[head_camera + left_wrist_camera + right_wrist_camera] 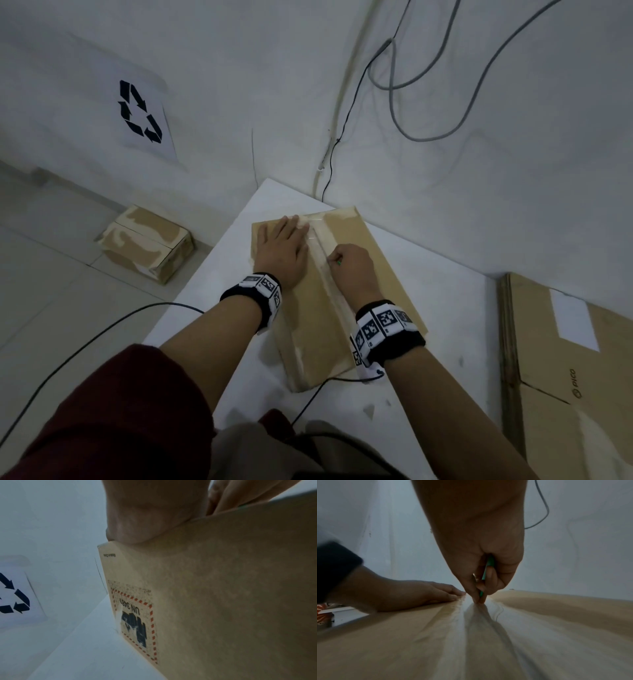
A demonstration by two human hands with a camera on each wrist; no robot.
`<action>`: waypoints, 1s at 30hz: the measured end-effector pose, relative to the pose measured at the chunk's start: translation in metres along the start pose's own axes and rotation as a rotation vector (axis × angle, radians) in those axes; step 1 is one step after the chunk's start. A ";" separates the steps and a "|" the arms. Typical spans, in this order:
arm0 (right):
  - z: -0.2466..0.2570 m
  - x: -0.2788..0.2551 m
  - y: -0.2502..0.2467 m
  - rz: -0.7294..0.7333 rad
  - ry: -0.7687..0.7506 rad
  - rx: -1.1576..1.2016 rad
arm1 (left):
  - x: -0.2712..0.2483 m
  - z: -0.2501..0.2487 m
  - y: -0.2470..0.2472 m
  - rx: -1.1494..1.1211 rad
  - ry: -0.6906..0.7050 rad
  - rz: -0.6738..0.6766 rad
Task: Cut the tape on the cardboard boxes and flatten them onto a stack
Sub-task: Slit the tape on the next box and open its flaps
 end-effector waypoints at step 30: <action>-0.060 -0.150 0.000 -0.033 0.137 0.045 | -0.060 -0.052 0.040 0.080 0.027 -0.020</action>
Point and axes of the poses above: each hand's wrist, its own x-axis towards the middle knuckle, its own y-axis out of the palm, z = x × y, the point moved 8 cm from there along x, towards the middle knuckle, and after that the axes turned 11 degrees about z, right-handed, at the moved point
